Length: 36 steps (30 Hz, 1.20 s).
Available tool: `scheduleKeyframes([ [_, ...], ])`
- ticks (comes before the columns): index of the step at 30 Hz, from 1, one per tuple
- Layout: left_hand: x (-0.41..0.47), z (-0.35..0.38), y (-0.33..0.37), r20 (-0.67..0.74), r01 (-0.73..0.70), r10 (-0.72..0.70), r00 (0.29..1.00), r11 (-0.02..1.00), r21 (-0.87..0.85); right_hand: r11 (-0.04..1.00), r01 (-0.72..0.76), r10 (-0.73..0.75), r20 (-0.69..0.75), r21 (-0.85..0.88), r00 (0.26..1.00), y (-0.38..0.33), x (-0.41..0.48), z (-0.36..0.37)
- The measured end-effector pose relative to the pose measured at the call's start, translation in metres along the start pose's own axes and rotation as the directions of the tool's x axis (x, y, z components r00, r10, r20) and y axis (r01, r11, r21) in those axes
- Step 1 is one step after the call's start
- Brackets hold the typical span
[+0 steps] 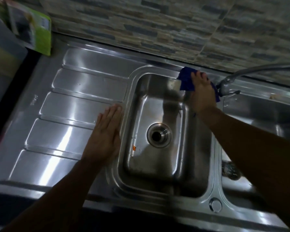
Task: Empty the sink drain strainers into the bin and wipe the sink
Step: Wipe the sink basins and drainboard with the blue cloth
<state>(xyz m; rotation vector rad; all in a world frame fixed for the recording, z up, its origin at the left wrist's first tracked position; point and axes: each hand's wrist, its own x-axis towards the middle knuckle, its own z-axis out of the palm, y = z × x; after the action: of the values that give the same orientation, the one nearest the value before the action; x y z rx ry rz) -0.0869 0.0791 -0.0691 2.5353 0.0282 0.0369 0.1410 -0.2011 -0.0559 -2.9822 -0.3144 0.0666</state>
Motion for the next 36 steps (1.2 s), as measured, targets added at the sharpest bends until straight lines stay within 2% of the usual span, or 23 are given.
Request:
scheduleKeyframes([
  [2, -0.017, -0.007, -0.008, -0.034, 0.025, -0.022, 0.999, 0.994, 0.109, 1.000, 0.014, -0.014, 0.012, -0.004, 1.000, -0.028, 0.008, -0.001],
  [4, -0.039, -0.013, -0.017, -0.055, 0.032, -0.020, 0.998, 0.972, 0.233, 0.988, 0.150, -0.152, 0.075, 0.030, 0.986, -0.069, 0.013, 0.004],
  [7, -0.063, -0.011, -0.027, -0.082, 0.075, -0.052, 0.995, 0.949, 0.306, 0.919, 0.324, -0.356, 0.117, 0.225, 0.927, -0.133, 0.009, 0.012],
  [10, -0.070, -0.004, -0.027, -0.138, 0.114, -0.076, 0.987, 0.952, 0.285, 0.888, 0.292, -0.349, 0.106, 0.355, 0.931, -0.159, -0.023, 0.012],
  [15, -0.068, -0.004, -0.029, -0.154, 0.080, -0.045, 0.987, 0.969, 0.234, 0.724, 0.374, -0.493, 0.056, 0.579, 0.868, -0.148, -0.158, 0.017],
  [21, -0.068, -0.010, -0.030, -0.106, 0.067, -0.046, 0.993, 0.977, 0.203, 0.597, 0.368, -0.645, 0.154, 0.713, 0.748, -0.134, -0.281, 0.033],
  [26, -0.069, -0.009, -0.030, -0.117, 0.068, -0.041, 0.992, 0.969, 0.238, 0.585, 0.388, -0.696, 0.194, 0.712, 0.692, -0.077, -0.294, 0.009],
  [28, -0.069, -0.008, -0.029, -0.126, 0.083, -0.054, 0.991, 0.968, 0.238, 0.621, 0.382, -0.675, 0.219, 0.685, 0.705, -0.036, -0.298, -0.005],
  [31, -0.069, -0.005, -0.025, -0.137, 0.091, -0.054, 0.989, 0.957, 0.274, 0.655, 0.290, -0.608, 0.258, 0.698, 0.751, 0.006, -0.306, -0.018],
  [33, -0.069, -0.005, -0.023, -0.133, 0.093, -0.055, 0.990, 0.950, 0.299, 0.642, 0.322, -0.616, 0.218, 0.696, 0.757, -0.001, -0.305, -0.013],
  [36, -0.069, -0.006, -0.019, -0.104, 0.107, -0.078, 0.992, 0.945, 0.309, 0.573, 0.389, -0.670, 0.139, 0.721, 0.729, -0.052, -0.297, 0.014],
])
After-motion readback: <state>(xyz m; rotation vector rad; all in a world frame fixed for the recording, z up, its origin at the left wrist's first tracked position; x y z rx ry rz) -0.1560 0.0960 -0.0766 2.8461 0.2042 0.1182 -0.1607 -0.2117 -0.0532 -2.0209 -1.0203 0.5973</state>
